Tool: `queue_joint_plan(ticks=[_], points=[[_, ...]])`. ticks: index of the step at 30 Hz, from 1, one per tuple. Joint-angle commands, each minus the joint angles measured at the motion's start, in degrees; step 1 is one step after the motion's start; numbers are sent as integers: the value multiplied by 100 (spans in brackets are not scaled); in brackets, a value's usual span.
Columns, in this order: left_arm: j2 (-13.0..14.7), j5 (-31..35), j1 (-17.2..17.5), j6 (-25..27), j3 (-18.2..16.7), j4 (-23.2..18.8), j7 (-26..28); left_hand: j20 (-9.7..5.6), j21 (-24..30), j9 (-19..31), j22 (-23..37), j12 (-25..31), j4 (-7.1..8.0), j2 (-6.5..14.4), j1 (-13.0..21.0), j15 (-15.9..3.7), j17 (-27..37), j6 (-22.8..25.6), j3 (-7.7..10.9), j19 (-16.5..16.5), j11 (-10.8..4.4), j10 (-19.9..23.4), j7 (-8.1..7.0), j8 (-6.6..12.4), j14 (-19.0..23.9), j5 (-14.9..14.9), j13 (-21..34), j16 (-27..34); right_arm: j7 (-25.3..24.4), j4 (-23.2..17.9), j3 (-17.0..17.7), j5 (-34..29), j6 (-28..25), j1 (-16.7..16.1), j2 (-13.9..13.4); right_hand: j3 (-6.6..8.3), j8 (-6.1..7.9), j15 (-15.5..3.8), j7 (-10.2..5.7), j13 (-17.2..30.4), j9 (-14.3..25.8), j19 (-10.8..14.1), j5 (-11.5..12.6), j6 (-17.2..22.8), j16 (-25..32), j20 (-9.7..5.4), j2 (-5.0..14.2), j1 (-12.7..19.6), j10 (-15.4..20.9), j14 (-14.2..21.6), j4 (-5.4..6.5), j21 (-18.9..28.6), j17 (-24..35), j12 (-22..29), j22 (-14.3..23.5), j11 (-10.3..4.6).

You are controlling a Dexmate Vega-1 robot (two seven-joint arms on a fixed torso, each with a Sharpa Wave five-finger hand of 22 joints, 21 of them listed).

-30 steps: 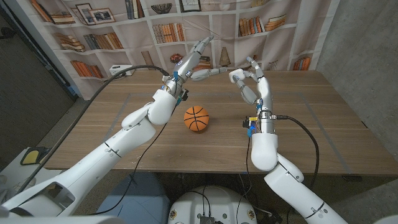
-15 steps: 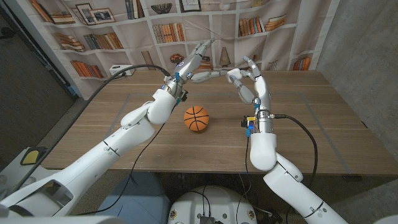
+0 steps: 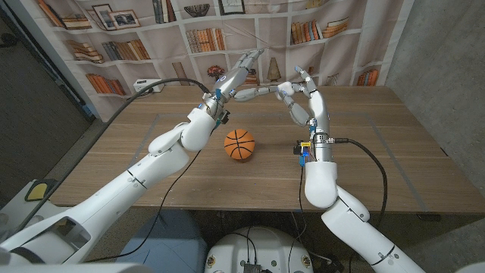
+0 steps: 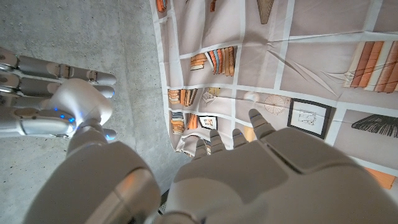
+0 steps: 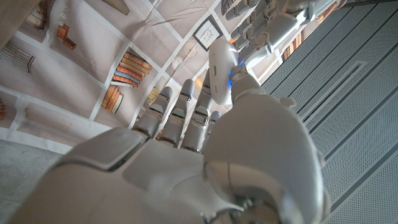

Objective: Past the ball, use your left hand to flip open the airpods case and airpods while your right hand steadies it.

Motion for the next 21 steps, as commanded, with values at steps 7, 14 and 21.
queue_joint_plan(ticks=[7,14,21], points=[[-21,16,45,-18,6,-15,11,33,3,5,24,38,14,14,-68,-16,13,-22,-80,-7,-47,-9,-13,51,-44,63,8,40,59,-41,-36,-52,112,-53,-16,-15,1,-1057,-26,19,17,26,37,35,26,-21,40,42,757,14,-5,-4,18,28,-5,-698],[-23,-13,104,-16,-32,-38,70,19,11,4,24,59,29,20,-100,-27,12,-3,-134,10,-66,24,-15,65,-18,92,9,53,80,-93,-41,-87,190,-93,-41,-19,2,-1061,-26,16,17,29,38,48,29,-17,42,54,773,20,-8,-4,21,31,-5,-698],[-23,-57,174,8,-73,-69,113,14,20,3,25,78,45,30,-131,-43,12,27,-188,31,-84,55,-26,81,14,123,8,66,85,-104,-24,-109,264,-127,-48,-22,-1,-1064,-27,13,17,30,38,51,31,-19,41,67,786,28,-11,-5,23,33,-6,-694]])
